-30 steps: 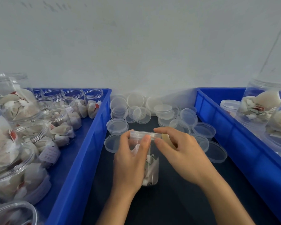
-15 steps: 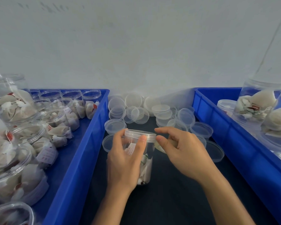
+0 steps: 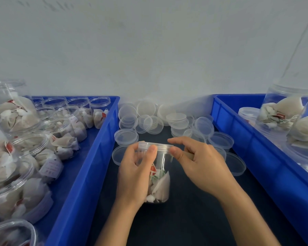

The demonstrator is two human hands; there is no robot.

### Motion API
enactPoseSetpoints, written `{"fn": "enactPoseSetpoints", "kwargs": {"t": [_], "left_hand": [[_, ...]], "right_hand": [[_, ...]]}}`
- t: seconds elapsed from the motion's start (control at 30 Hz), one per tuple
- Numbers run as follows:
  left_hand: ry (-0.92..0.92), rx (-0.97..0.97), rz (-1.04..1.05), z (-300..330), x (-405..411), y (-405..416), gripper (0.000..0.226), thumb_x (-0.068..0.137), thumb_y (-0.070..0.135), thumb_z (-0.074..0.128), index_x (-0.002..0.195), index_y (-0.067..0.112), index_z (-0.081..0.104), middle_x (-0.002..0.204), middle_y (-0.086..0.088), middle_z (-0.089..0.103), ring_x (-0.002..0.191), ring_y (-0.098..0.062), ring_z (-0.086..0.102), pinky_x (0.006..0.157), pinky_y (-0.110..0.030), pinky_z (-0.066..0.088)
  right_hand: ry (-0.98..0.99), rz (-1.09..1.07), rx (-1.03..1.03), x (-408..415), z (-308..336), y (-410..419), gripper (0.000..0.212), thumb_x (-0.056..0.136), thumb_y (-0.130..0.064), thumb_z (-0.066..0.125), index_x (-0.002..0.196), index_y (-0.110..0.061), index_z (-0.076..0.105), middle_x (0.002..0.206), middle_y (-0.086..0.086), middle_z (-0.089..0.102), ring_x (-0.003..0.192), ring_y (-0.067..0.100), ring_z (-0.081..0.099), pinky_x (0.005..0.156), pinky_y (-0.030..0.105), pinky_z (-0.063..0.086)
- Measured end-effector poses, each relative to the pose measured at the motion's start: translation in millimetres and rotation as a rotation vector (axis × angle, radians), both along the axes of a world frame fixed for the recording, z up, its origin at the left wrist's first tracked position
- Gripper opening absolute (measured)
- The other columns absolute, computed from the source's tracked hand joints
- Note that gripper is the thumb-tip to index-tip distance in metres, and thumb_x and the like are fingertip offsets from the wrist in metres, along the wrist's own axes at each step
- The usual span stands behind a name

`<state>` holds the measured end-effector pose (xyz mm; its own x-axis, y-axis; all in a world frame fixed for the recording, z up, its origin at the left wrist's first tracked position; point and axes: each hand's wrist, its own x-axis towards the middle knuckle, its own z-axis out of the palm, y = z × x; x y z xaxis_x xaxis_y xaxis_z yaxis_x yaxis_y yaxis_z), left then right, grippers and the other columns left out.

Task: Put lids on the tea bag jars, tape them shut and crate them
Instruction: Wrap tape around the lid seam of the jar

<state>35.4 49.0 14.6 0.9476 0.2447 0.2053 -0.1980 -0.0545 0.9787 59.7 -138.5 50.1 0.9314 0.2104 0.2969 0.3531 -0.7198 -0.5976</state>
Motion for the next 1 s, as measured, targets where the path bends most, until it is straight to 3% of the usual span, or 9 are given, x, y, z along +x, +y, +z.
{"fn": "enactPoseSetpoints", "kwargs": {"t": [0.1, 0.2, 0.3, 0.43, 0.53, 0.6, 0.8, 0.9, 1.0], "left_hand": [[-0.010, -0.040, -0.072, -0.5, 1.4, 3.8, 0.059, 0.084, 0.072, 0.063, 0.119, 0.025, 0.069, 0.108, 0.007, 0.077, 0.100, -0.009, 0.075, 0.077, -0.024, 0.057], [0.008, -0.050, -0.118, -1.8, 2.7, 3.4, 0.068, 0.078, 0.078, 0.058, 0.120, 0.026, 0.068, 0.109, 0.008, 0.076, 0.102, -0.009, 0.074, 0.078, -0.023, 0.058], [0.020, -0.057, -0.145, -4.8, 3.0, 1.0, 0.070, 0.076, 0.079, 0.059, 0.129, 0.034, 0.057, 0.114, 0.015, 0.073, 0.108, -0.008, 0.073, 0.084, -0.029, 0.058], [-0.034, 0.116, -0.058, -0.7, -2.2, -2.9, 0.051, 0.073, 0.079, 0.064, 0.113, 0.057, 0.041, 0.110, 0.036, 0.064, 0.097, 0.003, 0.072, 0.074, -0.015, 0.057], [-0.089, 0.188, 0.112, -0.2, -4.3, -4.2, 0.051, 0.071, 0.078, 0.067, 0.110, 0.049, 0.051, 0.108, 0.033, 0.066, 0.089, 0.005, 0.072, 0.066, -0.022, 0.059], [-0.099, 0.192, 0.143, -1.0, -4.7, -4.8, 0.052, 0.074, 0.077, 0.065, 0.112, 0.043, 0.057, 0.108, 0.028, 0.070, 0.089, 0.003, 0.073, 0.074, -0.028, 0.059], [-0.101, 0.179, 0.097, 0.2, -4.8, -9.9, 0.056, 0.081, 0.080, 0.056, 0.125, 0.048, 0.049, 0.115, 0.034, 0.068, 0.100, 0.009, 0.069, 0.081, -0.025, 0.052], [-0.116, 0.127, 0.098, 0.5, -4.2, -9.7, 0.057, 0.085, 0.078, 0.055, 0.127, 0.041, 0.051, 0.115, 0.028, 0.069, 0.100, 0.003, 0.070, 0.082, -0.028, 0.056], [-0.117, 0.073, 0.102, 1.4, -3.8, -9.7, 0.053, 0.088, 0.073, 0.054, 0.125, 0.036, 0.054, 0.112, 0.033, 0.067, 0.095, 0.004, 0.070, 0.073, -0.018, 0.056]], "right_hand": [[0.091, 0.049, 0.002, -0.9, 2.1, 0.8, 0.055, 0.085, -0.087, 0.029, 0.133, -0.068, 0.050, 0.083, -0.029, 0.069, 0.089, -0.007, 0.064, 0.080, 0.030, 0.054], [0.174, 0.082, 0.042, -3.4, 6.6, 2.0, 0.062, 0.080, -0.090, 0.027, 0.134, -0.070, 0.049, 0.108, -0.027, 0.072, 0.112, -0.002, 0.063, 0.099, 0.041, 0.055], [0.162, 0.056, 0.047, -4.4, 8.8, 1.6, 0.052, 0.088, -0.084, 0.035, 0.133, -0.066, 0.055, 0.094, -0.031, 0.071, 0.102, -0.002, 0.066, 0.096, 0.041, 0.057], [0.123, 0.019, 0.034, -9.2, 12.8, 3.7, 0.066, 0.080, -0.088, 0.030, 0.134, -0.062, 0.058, 0.110, -0.033, 0.072, 0.111, -0.004, 0.064, 0.099, 0.039, 0.057], [0.062, -0.014, -0.003, -11.8, 12.0, 6.6, 0.066, 0.082, -0.088, 0.028, 0.134, -0.061, 0.058, 0.101, -0.030, 0.074, 0.105, -0.004, 0.066, 0.094, 0.036, 0.057], [0.003, -0.043, -0.044, -13.6, 10.7, 10.3, 0.062, 0.087, -0.086, 0.030, 0.135, -0.060, 0.058, 0.086, -0.028, 0.073, 0.093, -0.004, 0.066, 0.087, 0.031, 0.056], [-0.095, -0.062, -0.079, -15.8, 7.3, 17.9, 0.052, 0.093, -0.078, 0.035, 0.138, -0.060, 0.054, 0.067, -0.024, 0.064, 0.072, -0.001, 0.061, 0.074, 0.027, 0.049], [-0.006, 0.047, -0.020, -12.8, 4.6, 10.7, 0.040, 0.104, -0.060, 0.039, 0.144, -0.059, 0.048, 0.061, -0.018, 0.059, 0.065, 0.001, 0.058, 0.069, 0.029, 0.045], [0.044, 0.119, 0.074, -9.3, 3.9, 3.1, 0.038, 0.109, -0.042, 0.044, 0.143, -0.058, 0.050, 0.062, -0.009, 0.052, 0.060, 0.004, 0.051, 0.064, 0.025, 0.039]]}}
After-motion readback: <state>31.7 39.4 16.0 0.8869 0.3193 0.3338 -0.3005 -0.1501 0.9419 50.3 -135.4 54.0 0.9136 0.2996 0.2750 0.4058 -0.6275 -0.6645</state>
